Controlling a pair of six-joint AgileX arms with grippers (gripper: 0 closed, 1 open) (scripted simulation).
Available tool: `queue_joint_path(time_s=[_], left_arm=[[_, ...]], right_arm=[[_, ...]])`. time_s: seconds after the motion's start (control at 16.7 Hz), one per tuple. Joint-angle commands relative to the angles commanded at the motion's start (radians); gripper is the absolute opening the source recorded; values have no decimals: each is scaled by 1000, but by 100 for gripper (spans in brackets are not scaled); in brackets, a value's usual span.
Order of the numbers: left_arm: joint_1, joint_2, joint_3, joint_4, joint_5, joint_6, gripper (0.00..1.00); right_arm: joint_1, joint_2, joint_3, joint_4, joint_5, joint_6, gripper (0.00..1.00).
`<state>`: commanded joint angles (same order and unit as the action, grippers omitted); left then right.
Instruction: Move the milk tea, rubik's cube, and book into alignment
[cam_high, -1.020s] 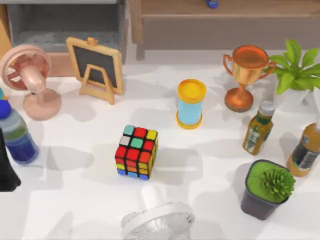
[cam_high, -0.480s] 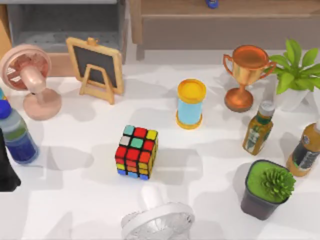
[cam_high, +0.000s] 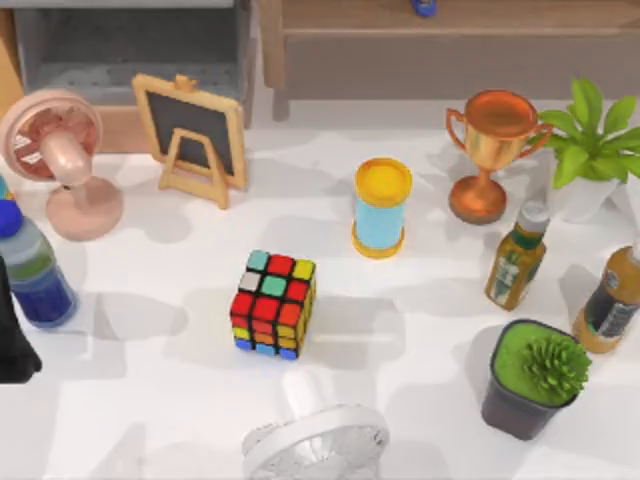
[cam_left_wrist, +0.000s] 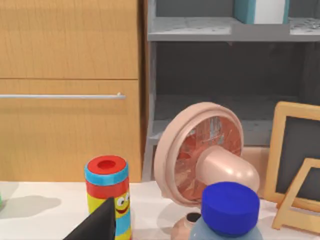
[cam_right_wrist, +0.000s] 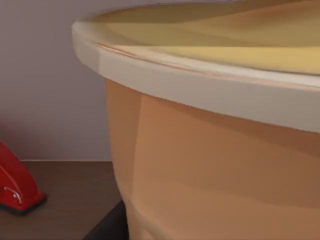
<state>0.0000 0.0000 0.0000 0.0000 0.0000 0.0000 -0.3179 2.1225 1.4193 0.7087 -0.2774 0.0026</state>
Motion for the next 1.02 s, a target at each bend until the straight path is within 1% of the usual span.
queue_joint_path(time_s=[0.24, 0.66, 1.02], left_arm=[[0, 0, 0, 0, 0, 0, 100], [0, 0, 0, 0, 0, 0, 100], [0, 0, 0, 0, 0, 0, 100]], right_arm=[[-14, -38, -39, 11, -11, 1, 0], [-51, -250, -333, 70, -55, 6, 0], [-59, -268, -353, 86, -63, 6, 0]])
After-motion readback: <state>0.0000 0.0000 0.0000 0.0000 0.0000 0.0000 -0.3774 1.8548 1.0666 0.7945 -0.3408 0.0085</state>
